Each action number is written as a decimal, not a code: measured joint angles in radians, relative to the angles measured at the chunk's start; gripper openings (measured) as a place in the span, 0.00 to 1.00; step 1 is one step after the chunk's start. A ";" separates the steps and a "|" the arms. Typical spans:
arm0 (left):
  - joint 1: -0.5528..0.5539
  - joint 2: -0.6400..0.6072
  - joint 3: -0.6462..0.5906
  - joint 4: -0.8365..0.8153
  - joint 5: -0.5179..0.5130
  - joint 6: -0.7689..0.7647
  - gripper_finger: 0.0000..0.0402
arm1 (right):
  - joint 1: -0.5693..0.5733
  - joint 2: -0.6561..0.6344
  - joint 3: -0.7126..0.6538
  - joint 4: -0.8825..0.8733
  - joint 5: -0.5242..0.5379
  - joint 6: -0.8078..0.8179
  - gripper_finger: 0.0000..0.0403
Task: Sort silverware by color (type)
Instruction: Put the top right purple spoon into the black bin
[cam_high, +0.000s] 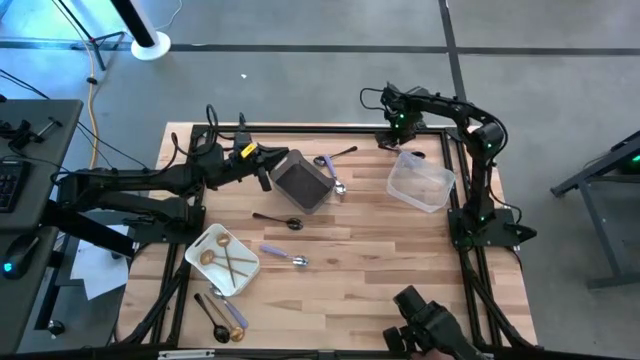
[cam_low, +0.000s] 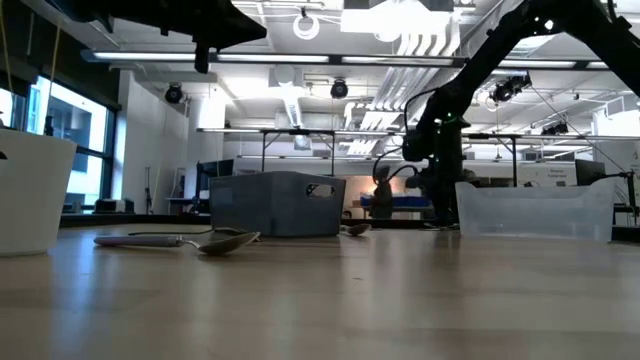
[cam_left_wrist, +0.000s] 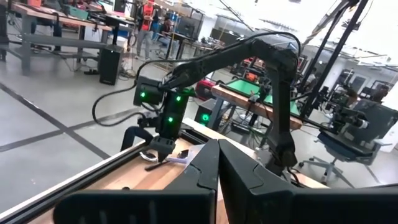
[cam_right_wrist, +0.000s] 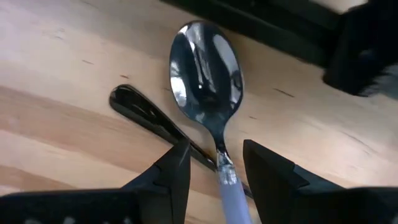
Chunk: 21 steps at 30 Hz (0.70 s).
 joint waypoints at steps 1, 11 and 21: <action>0.000 0.000 0.000 0.000 0.000 0.000 0.00 | 0.000 0.006 0.000 0.003 -0.002 0.008 0.33; 0.000 0.000 0.000 0.000 0.000 0.000 0.00 | -0.002 0.012 0.002 0.025 0.011 0.045 0.33; 0.000 0.000 0.000 0.000 0.000 0.001 0.00 | -0.009 0.014 0.011 0.008 -0.010 0.045 0.33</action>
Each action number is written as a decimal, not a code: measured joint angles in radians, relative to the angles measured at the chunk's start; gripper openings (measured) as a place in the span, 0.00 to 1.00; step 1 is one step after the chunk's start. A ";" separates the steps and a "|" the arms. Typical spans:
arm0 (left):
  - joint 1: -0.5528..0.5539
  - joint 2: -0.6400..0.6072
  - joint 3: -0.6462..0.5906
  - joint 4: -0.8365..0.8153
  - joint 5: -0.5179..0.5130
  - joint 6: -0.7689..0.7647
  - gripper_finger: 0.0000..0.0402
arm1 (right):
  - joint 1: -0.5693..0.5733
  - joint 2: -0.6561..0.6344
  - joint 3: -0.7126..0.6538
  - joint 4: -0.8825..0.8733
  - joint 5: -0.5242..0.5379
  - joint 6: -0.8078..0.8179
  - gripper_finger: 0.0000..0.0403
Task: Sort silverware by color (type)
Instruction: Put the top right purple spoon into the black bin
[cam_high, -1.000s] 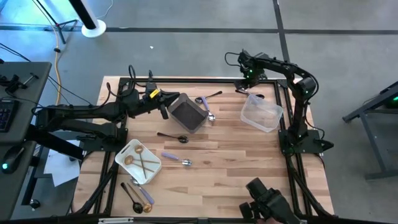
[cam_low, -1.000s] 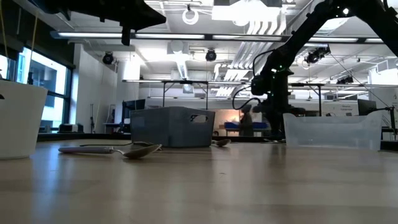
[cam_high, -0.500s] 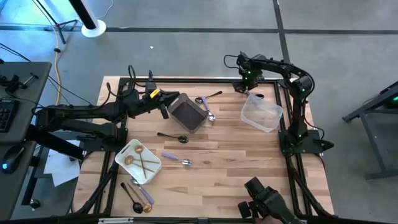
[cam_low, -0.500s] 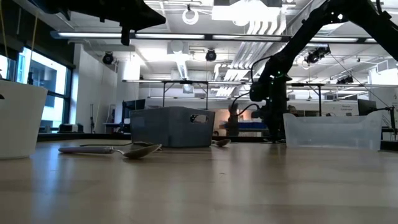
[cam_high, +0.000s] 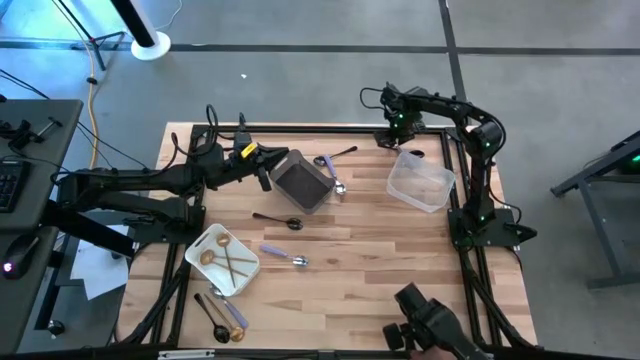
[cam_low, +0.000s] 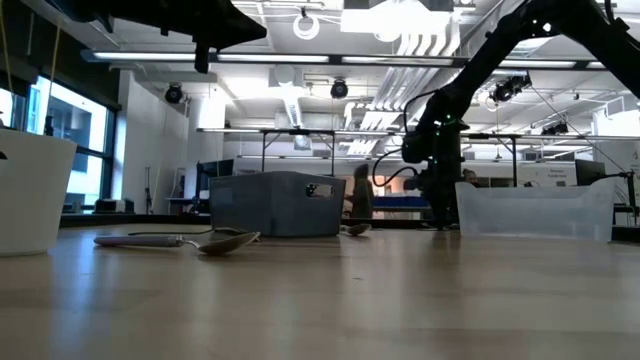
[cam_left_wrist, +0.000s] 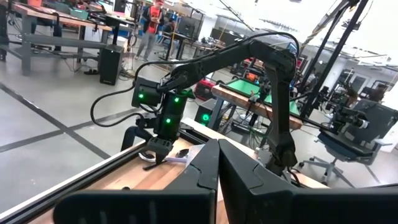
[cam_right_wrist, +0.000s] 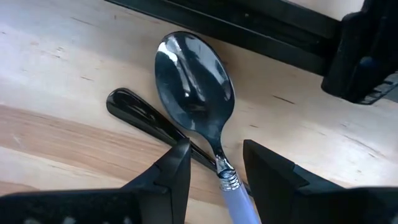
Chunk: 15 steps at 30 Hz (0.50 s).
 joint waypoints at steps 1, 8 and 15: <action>0.000 0.000 0.000 0.000 0.000 0.000 0.00 | -0.004 0.002 0.006 -0.006 -0.010 0.000 0.33; 0.000 0.000 0.000 0.000 0.000 0.000 0.00 | -0.011 0.004 0.049 -0.015 -0.021 0.000 0.33; 0.000 0.000 0.000 0.000 -0.002 0.000 0.00 | -0.012 0.004 0.023 -0.019 -0.009 0.001 0.33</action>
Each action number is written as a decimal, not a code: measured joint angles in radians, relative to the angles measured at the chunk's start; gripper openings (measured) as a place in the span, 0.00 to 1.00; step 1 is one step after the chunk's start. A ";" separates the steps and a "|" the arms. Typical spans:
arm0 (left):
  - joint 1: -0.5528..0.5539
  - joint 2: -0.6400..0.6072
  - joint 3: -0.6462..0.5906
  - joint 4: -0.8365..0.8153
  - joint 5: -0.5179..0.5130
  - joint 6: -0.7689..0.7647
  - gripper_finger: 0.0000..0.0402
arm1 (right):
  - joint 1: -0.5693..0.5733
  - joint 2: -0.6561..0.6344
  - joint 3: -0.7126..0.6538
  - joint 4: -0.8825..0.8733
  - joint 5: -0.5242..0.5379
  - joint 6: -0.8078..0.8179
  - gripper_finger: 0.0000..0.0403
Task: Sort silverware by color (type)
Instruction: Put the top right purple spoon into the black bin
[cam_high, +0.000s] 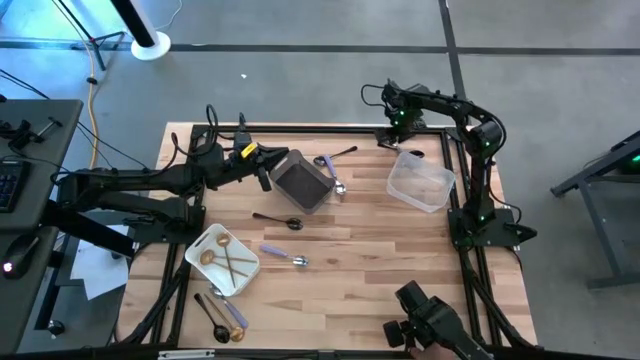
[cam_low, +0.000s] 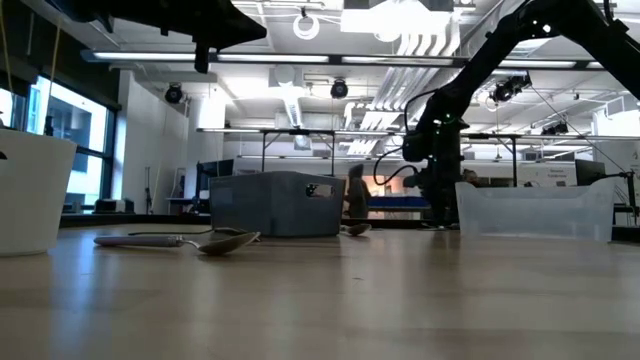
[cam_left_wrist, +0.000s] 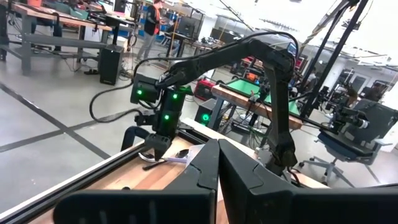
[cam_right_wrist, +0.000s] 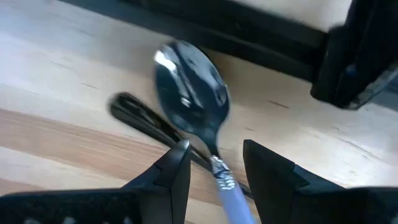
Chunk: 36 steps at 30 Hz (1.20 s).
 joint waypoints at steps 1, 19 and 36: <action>0.000 0.000 0.000 0.000 -0.003 0.000 0.00 | 0.000 0.000 -0.012 0.005 0.005 0.002 0.33; 0.000 0.000 0.000 0.000 -0.004 0.000 0.00 | -0.001 -0.020 -0.055 0.062 -0.025 0.061 0.33; 0.000 0.000 0.000 0.000 -0.004 0.000 0.00 | -0.002 -0.024 -0.055 0.080 -0.051 0.073 0.33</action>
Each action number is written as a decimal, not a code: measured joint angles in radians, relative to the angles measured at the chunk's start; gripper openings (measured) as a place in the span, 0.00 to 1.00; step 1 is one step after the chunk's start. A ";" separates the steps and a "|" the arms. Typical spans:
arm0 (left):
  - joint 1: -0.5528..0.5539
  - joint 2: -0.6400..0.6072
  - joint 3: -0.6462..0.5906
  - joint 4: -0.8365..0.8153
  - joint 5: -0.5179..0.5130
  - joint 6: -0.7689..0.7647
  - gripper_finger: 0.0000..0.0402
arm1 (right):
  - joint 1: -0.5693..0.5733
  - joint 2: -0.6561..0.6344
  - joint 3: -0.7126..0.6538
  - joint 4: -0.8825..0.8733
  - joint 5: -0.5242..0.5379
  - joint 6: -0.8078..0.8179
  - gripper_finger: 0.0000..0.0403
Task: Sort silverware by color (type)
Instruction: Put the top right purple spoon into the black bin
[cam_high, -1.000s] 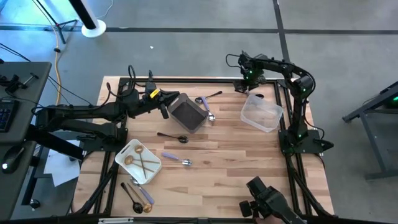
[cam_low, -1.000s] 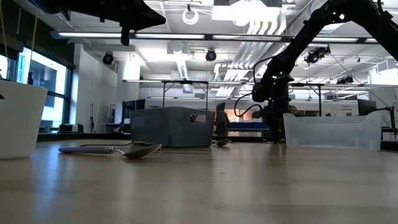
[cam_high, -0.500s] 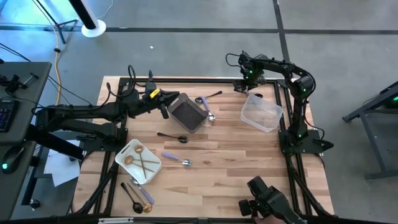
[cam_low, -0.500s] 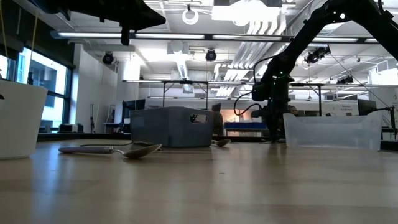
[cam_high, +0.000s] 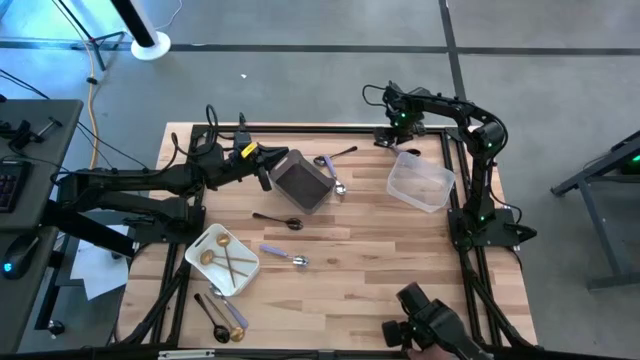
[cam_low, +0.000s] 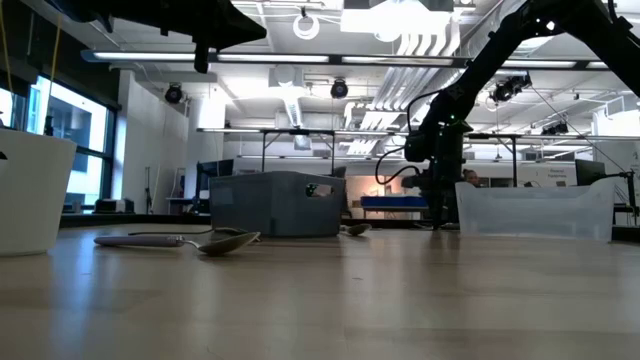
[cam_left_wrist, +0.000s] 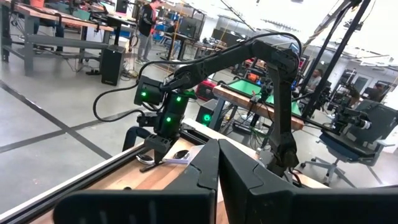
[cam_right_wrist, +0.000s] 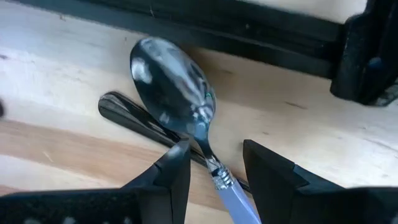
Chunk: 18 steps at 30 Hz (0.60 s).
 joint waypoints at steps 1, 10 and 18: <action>0.000 0.000 0.000 0.000 0.000 0.000 0.00 | 0.001 0.000 0.000 -0.006 0.000 0.000 0.33; 0.000 0.000 0.000 0.000 0.000 0.000 0.00 | 0.050 -0.001 0.000 -0.033 -0.043 -0.099 0.33; 0.000 0.000 0.000 0.000 0.000 0.000 0.00 | 0.056 -0.002 0.000 -0.040 -0.063 -0.132 0.33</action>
